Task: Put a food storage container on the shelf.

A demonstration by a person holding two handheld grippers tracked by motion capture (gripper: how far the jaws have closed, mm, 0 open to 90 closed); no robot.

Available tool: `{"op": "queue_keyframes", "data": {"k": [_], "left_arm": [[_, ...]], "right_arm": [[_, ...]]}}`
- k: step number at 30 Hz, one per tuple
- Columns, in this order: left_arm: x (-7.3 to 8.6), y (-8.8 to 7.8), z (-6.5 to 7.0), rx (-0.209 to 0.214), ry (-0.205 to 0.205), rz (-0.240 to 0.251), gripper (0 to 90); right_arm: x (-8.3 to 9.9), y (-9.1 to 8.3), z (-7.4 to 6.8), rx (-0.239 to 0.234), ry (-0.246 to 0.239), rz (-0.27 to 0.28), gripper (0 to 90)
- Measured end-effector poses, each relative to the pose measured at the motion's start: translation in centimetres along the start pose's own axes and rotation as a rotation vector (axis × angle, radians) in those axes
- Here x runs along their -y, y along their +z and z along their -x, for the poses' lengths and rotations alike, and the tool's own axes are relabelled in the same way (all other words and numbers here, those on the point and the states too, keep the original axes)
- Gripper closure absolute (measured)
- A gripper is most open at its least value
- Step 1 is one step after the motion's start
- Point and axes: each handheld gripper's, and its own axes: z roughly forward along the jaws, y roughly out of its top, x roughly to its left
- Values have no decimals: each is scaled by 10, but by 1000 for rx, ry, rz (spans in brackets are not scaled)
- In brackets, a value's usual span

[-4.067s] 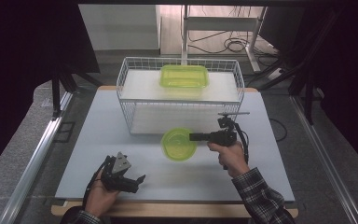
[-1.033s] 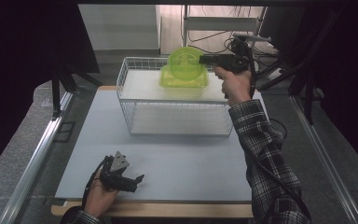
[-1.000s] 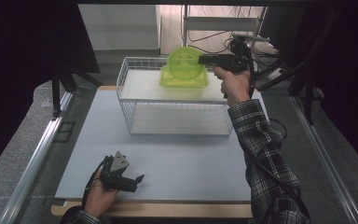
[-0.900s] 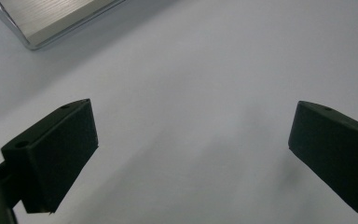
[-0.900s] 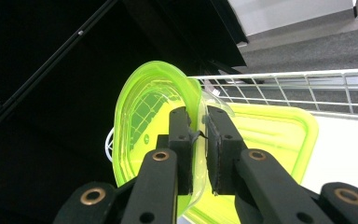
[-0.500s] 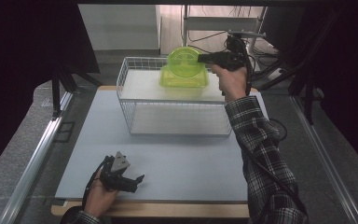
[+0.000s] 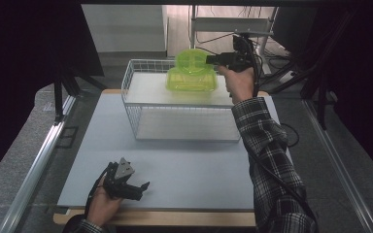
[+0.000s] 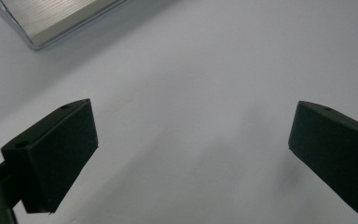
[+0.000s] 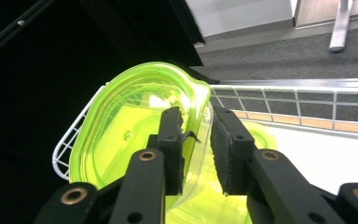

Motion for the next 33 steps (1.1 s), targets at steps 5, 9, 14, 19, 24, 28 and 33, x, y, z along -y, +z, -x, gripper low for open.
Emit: {"op": "queue_keyframes", "data": {"k": [5,9,14,19,24,28,33], "left_arm": [[0,0,0,0,1,-1,12],[0,0,0,0,5,-2,12],[0,0,0,-3,5,1,12],[0,0,0,-4,3,4,11],[-1,-1,0,-2,-13,9,11],[-1,-1,0,3,-16,7,11],[-1,-1,0,3,-19,10,10]], "right_arm": [[0,4,0,5,-1,-8,711],[-1,4,-2,7,-6,-4,710],[-1,0,-3,-5,-15,4,675],[-1,-7,0,-28,-31,14,605],[1,-15,1,-65,-63,16,514],[3,-17,0,-73,-84,13,474],[9,-20,-1,-83,-124,4,410]]}}
